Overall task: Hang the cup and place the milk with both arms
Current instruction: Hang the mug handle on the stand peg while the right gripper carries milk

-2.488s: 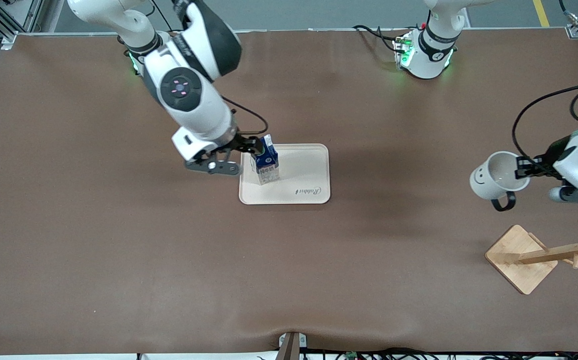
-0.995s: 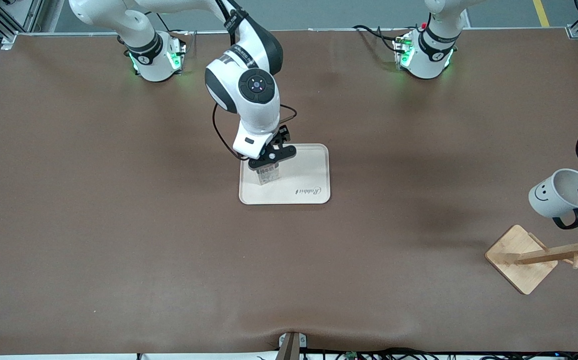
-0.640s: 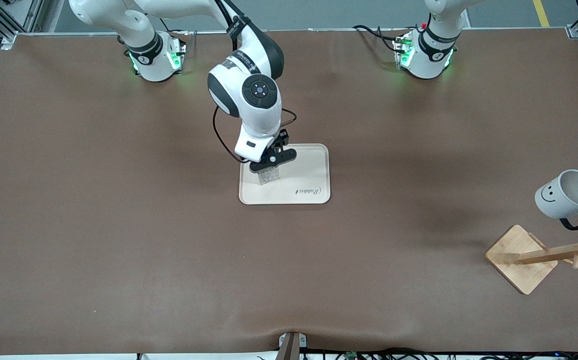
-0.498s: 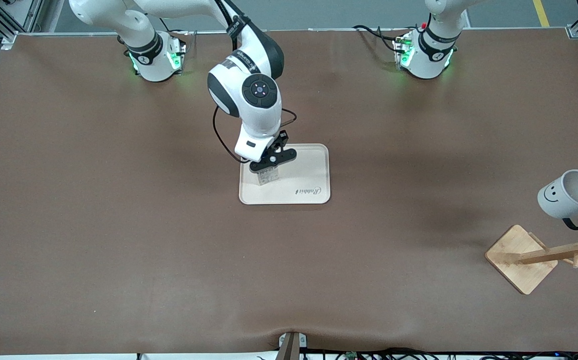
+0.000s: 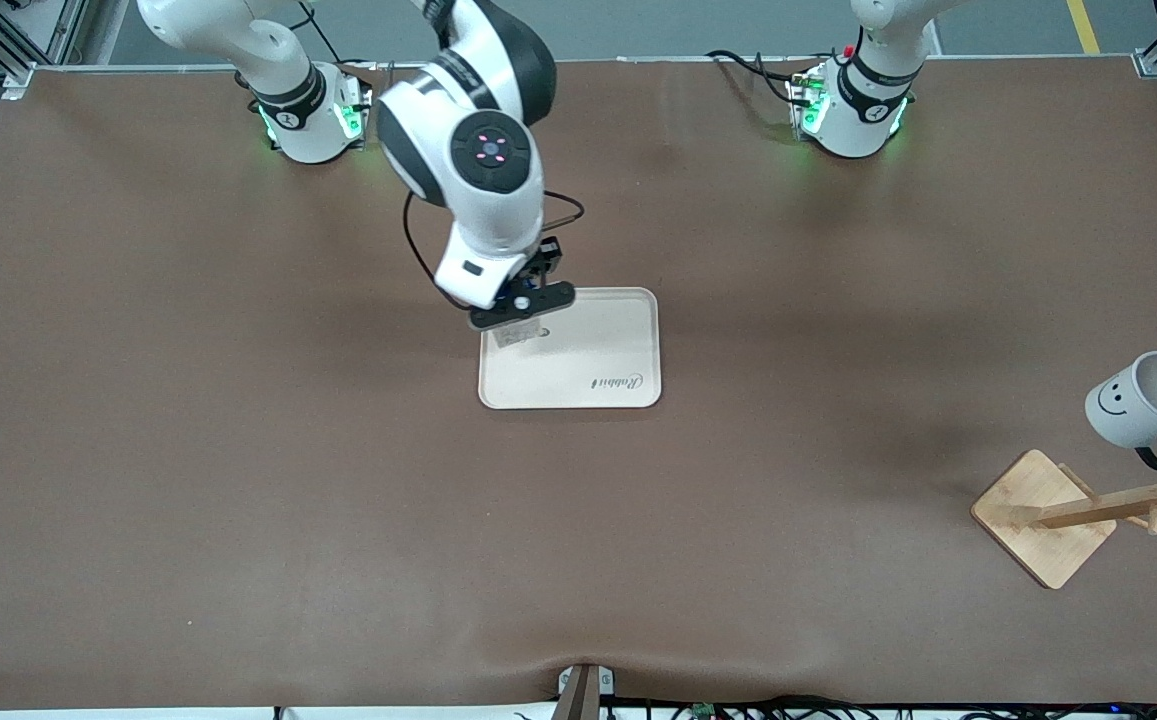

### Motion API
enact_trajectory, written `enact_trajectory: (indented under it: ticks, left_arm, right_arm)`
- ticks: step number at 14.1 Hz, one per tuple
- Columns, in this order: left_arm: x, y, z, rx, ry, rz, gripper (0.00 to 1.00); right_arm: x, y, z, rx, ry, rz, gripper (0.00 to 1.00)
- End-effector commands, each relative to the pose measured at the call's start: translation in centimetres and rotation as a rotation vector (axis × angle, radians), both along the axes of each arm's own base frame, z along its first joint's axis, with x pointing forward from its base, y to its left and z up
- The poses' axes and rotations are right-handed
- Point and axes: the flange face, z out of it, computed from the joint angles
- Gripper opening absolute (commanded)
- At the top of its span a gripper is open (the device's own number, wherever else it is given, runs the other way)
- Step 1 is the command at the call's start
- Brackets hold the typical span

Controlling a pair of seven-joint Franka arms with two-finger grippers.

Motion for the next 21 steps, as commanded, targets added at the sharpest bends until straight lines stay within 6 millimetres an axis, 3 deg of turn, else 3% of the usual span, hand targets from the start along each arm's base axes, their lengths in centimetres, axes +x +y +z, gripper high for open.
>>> enact_trajectory:
  ticks: [1,3,4,6,7,12,15,18,21]
  left_arm:
    - [0.6,0.6,0.5,0.000,-0.021,-0.013,0.00]
    - [0.6,0.5,0.3,-0.001,-0.018,-0.013,0.03]
    - [0.7,0.2,0.3,-0.001,-0.018,-0.016,0.19]
    - [0.8,-0.1,0.3,-0.004,-0.019,-0.022,0.68]
    - [0.9,-0.5,0.5,-0.005,-0.024,-0.027,1.00]
    - [0.6,-2.4,2.8,0.003,-0.041,-0.047,1.00]
    - [0.0,-5.2,4.2,-0.010,-0.011,-0.091,1.00]
    - [-0.6,-6.6,6.2,0.000,-0.033,-0.111,1.00]
    - [-1.7,-8.7,7.5,-0.005,0.014,-0.078,1.00]
  right_arm:
    - [2.4,-4.7,1.6,0.014,0.035,-0.079,0.00]
    - [3.3,-7.5,2.9,0.017,0.033,-0.125,0.00]
    - [4.0,-9.5,3.4,0.023,0.027,-0.157,0.00]
    - [4.5,-12.5,4.3,0.024,0.022,-0.212,0.00]
    - [5.0,-15.0,4.4,0.023,0.024,-0.249,0.00]
    - [5.8,-25.0,3.4,0.010,0.057,-0.375,0.00]
    - [5.8,-31.9,2.6,0.025,0.076,-0.403,0.00]
    - [3.8,-37.5,0.2,0.041,0.065,-0.420,0.00]
    - [2.8,-41.9,-1.1,0.048,0.078,-0.430,0.00]
